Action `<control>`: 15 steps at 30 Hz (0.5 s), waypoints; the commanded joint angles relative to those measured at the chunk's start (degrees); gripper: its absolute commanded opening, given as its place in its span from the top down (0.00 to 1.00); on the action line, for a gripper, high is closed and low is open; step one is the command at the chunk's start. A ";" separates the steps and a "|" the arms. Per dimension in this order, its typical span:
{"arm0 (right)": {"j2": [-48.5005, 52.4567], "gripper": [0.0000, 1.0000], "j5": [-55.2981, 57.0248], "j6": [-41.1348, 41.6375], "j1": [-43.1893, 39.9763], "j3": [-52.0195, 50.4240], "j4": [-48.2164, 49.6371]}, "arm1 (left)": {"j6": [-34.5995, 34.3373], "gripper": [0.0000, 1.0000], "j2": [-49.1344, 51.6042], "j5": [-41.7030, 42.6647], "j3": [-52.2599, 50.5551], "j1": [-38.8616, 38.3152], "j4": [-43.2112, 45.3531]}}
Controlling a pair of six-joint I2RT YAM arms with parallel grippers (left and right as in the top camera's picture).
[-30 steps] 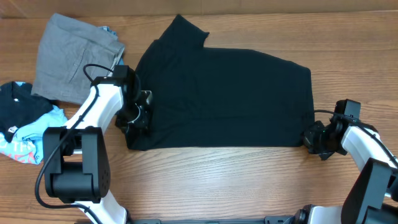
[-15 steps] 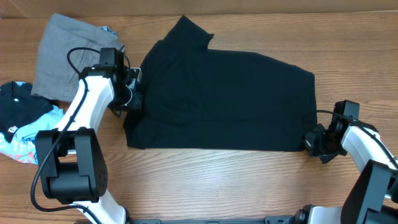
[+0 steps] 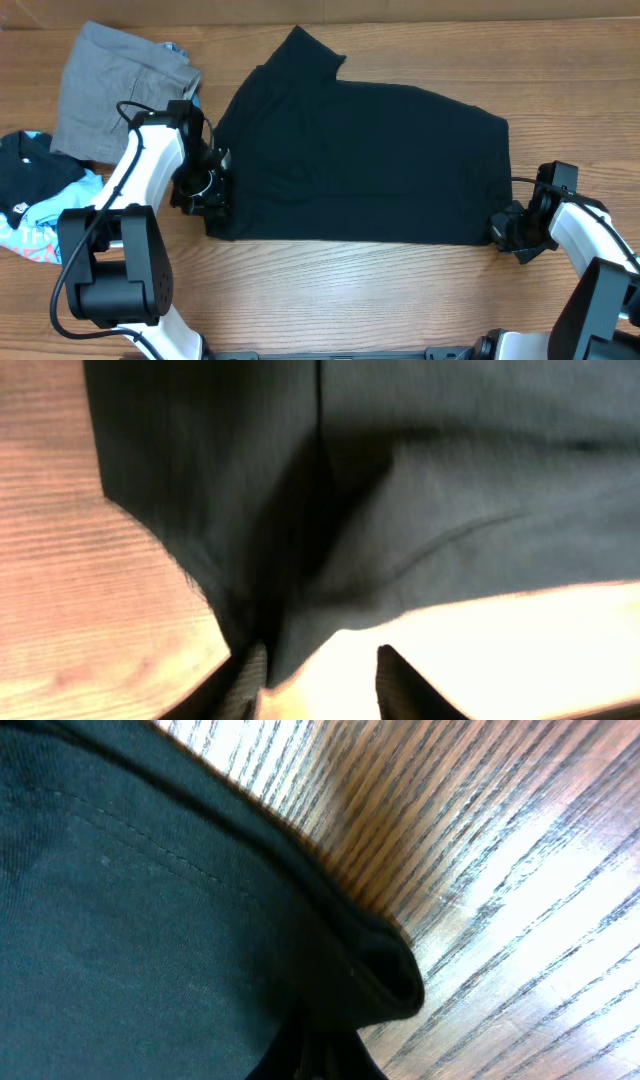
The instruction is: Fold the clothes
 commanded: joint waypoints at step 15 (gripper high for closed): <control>1.38 0.96 13.53 1.79 -0.28 -0.59 -5.09 | 0.46 0.94 0.31 -8.13 1.03 2.03 7.10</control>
